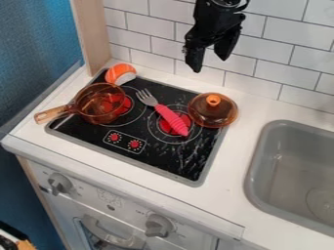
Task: Move the red fork to the right side of the stove
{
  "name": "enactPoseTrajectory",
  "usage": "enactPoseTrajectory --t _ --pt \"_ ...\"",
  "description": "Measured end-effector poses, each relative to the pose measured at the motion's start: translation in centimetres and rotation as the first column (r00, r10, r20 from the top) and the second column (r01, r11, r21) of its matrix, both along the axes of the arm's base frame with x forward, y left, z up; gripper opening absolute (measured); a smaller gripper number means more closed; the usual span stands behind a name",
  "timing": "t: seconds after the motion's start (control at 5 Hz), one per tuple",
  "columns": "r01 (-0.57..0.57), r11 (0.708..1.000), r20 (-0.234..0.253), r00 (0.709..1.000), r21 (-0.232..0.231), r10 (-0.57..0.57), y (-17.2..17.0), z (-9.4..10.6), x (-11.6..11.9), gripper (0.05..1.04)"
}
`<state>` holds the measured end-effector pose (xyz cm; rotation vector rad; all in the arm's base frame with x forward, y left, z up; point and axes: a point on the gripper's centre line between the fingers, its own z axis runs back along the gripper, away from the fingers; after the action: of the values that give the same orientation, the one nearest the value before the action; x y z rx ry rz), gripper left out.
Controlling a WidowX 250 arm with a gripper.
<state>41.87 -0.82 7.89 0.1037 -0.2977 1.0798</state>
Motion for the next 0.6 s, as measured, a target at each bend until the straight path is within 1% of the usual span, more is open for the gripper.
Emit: enactPoseTrajectory --t 0.2,0.4,0.6 --pt "0.001 1.000 -0.043 0.999 -0.002 -0.001 -0.1 -1.7 -0.4 1.000" --pt "-0.029 0.998 -0.062 0.998 -0.051 0.026 1.1 -2.6 -1.3 1.000" --pt "-0.062 0.996 -0.056 0.997 -0.061 0.059 3.1 -2.1 -2.0 1.000"
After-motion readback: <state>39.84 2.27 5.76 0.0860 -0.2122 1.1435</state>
